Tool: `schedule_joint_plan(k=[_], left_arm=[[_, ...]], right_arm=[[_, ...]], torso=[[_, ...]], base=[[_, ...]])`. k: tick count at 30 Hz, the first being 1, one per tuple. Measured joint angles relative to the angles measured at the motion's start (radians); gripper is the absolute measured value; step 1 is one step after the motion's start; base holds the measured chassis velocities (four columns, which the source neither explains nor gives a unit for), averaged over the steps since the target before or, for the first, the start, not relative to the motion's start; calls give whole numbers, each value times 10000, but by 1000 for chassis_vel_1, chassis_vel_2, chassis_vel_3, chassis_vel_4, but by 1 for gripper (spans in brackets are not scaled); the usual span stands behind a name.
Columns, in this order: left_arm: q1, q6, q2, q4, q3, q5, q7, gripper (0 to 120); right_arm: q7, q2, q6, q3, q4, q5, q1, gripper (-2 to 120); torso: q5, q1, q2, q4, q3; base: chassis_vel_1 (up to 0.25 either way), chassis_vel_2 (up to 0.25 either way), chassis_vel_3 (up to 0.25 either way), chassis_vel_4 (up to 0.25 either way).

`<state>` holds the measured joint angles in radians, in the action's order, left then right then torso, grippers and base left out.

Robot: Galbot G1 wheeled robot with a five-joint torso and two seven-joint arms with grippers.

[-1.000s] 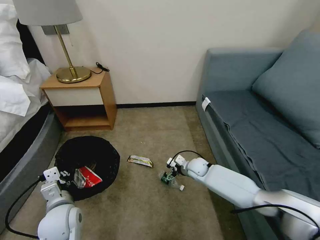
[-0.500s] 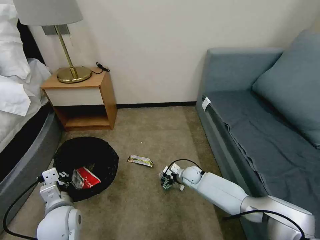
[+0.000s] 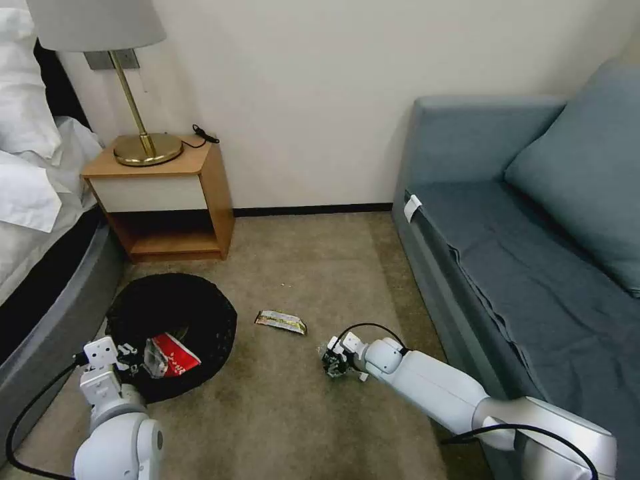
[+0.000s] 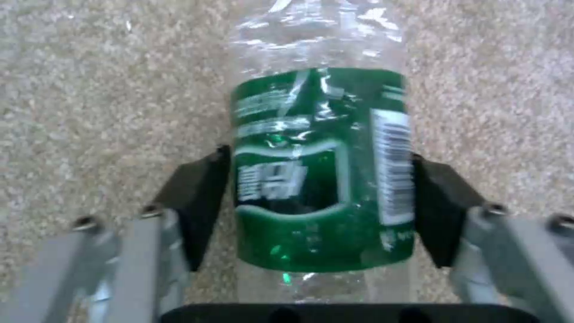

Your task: Pick up the trash bin, then pick up the garbage on the floor and place it into the trash bin.

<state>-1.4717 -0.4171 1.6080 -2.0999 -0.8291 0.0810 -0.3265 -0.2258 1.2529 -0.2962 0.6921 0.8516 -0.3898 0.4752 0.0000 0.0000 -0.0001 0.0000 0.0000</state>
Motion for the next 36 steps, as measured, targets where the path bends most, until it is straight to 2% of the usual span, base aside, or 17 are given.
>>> schedule_joint_plan(k=[2, 3, 6, 7, 11, 18, 19, 22, 23, 26, 27, 31, 32, 34, 36], left_arm=[[-5, 9, 1, -2, 2, 0, 0, 1], [-5, 9, 1, -2, 2, 0, 0, 1], [-11, 20, 0, -3, 5, 0, 4, 1], [-11, 20, 0, -3, 5, 0, 4, 1], [-21, 24, 0, -29, 12, 0, 7, 1], [-48, 26, 0, -28, -3, 3, 6, 1], [-51, 27, 1, -23, -12, 5, 5, 1], [-38, -110, 0, 0, -51, 24, -13, 1], [-38, -110, 0, 0, -51, 24, -13, 1], [-16, -203, 1, -7, -39, 13, -37, 1], [-16, -203, 1, -7, -39, 13, -37, 1], [-15, -188, 1, 103, 122, -49, -43, 1], [-15, -188, 1, 103, 122, -49, -43, 1], [4, -187, 0, 129, 174, -79, -45, 1], [10, -187, 0, 130, 196, -90, -46, 1]], right_arm=[[0, -25, 45, -42, 35, -8, 34, 55], [0, -25, 45, -42, 35, -8, 34, 55], [12, -157, 57, -80, 279, -135, 64, 41], [12, -157, 57, -80, 279, -135, 64, 41], [79, -394, 76, -123, 579, -350, 117, 25], [291, -802, 54, -356, 1299, -841, 215, 18], [351, -951, 31, -442, 1569, -977, 229, 18], [684, -2078, -169, -1176, 4230, -2067, 209, 18], [684, -2078, -169, -1176, 4230, -2067, 209, 18], [1278, -2387, -200, -1652, 5897, -3129, 9, 18], [1278, -2387, -200, -1652, 5897, -3129, 9, 18], [2850, -1938, -50, -1500, 7621, -4988, -355, 18], [2850, -1938, -50, -1500, 7621, -4988, -355, 18], [3745, -1312, 182, -1068, 8236, -5670, -509, 18], [3994, -1060, 271, -918, 8376, -5817, -539, 18]], torso=[[0, 0, 0, 0, 0], [0, 0, 0, 0, 0], [0, 0, 1, 0, 0], [0, 0, 1, 0, 0], [1, 0, 0, -1, 0], [2, 0, 0, 0, 0], [3, 0, 0, 0, 0], [-3, 0, 0, -3, 0], [-3, 0, 0, -3, 0], [-2, 0, 1, -1, 0], [-2, 0, 1, -1, 0], [-4, 0, 2, -3, 0], [-4, 0, 2, -3, 0], [-4, 0, 1, 0, 0], [-2, 0, 2, 2, 0]], base=[[0, 0, 0, 0], [0, 0, 0, 0], [0, 0, 0, 0], [0, 0, 0, 0], [0, 0, 0, 0], [0, 0, 0, 0], [0, 0, 0, 0], [0, 0, 0, 0], [0, 0, 0, 0], [0, 0, 0, 0], [0, 0, 0, 0], [0, 0, 0, 0], [0, 0, 0, 0], [0, 0, 0, 0], [0, 0, 0, 0]])
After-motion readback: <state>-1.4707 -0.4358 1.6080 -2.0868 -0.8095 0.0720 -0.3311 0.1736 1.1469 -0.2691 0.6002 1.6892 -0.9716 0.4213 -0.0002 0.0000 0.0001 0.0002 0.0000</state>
